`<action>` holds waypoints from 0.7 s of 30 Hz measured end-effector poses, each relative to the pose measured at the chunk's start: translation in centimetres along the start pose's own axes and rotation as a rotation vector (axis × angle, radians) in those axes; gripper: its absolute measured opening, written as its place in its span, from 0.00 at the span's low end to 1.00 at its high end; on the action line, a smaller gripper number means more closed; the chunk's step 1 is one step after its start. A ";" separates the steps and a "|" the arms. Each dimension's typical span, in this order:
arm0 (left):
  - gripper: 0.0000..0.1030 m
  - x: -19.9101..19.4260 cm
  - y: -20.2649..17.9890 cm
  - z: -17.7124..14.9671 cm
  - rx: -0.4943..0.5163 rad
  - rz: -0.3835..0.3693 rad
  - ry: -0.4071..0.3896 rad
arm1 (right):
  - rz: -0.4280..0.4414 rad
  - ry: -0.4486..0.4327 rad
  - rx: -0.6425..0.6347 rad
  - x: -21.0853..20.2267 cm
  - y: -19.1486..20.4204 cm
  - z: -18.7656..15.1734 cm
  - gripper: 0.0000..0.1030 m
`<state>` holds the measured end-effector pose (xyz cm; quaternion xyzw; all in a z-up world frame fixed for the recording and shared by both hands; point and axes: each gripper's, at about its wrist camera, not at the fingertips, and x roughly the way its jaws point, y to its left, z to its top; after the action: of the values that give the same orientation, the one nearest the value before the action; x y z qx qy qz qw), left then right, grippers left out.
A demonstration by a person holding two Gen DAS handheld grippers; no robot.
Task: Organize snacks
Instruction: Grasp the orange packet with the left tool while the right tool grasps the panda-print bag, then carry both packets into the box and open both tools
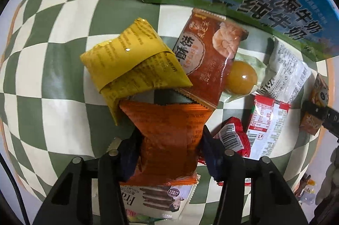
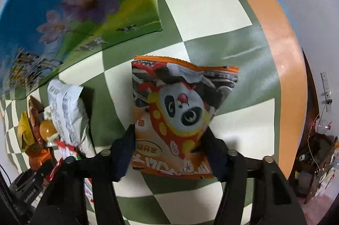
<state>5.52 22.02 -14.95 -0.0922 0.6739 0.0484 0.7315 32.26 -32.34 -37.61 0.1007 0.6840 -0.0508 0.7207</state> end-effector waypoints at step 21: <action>0.47 -20.0 -3.1 1.6 0.033 -0.271 -0.296 | 0.361 -0.161 -0.149 -16.5 3.2 -3.3 0.52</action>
<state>5.89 20.39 5.31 -0.1621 0.5412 -0.0486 0.8237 28.75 -29.55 -21.05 0.1637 0.5968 0.1219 0.7760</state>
